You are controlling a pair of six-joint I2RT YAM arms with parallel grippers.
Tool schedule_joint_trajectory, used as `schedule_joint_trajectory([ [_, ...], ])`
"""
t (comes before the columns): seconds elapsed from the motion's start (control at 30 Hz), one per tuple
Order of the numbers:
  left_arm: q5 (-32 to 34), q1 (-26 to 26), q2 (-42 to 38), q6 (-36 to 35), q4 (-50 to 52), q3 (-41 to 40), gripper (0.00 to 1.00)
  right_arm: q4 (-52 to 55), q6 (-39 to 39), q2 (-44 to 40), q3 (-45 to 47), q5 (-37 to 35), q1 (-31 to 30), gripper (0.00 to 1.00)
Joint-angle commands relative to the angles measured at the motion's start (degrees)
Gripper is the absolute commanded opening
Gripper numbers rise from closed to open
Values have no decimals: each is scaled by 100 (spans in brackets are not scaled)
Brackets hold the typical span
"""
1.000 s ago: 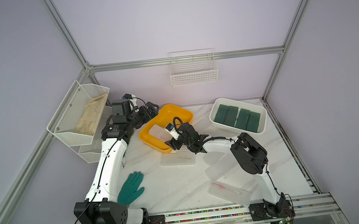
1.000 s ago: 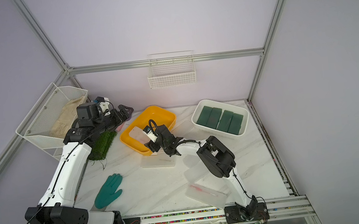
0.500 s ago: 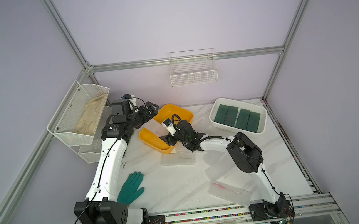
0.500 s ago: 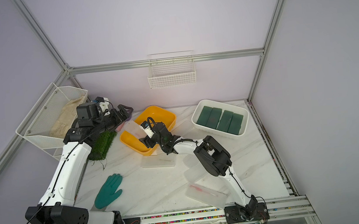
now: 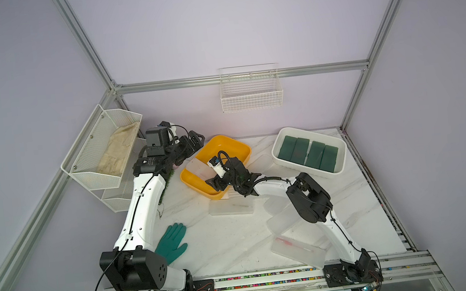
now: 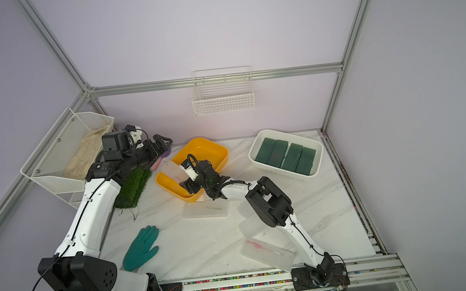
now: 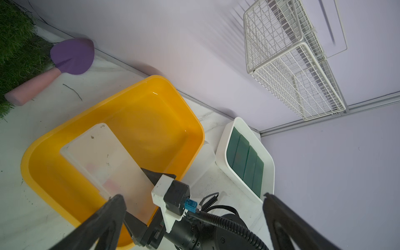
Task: Place the pencil cases by color into the storage box
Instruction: Place the pencil case at the storage box.
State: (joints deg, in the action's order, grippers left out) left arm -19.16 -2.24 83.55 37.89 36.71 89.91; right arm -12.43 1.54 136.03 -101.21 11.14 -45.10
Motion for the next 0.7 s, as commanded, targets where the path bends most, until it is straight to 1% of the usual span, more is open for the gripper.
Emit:
schedule_joint_trajectory([
  [0.0, -55, 83, -26, -137, -190, 328, 100, 566, 23, -41, -287, -197, -74, 58],
  [0.2, -106, 124, 10, -156, -208, 403, 100, 1328, 25, 45, -673, -572, -249, 59],
  [0.67, -178, 224, 37, -176, -234, 440, 100, 2034, -16, 608, -1566, -822, -372, 60],
])
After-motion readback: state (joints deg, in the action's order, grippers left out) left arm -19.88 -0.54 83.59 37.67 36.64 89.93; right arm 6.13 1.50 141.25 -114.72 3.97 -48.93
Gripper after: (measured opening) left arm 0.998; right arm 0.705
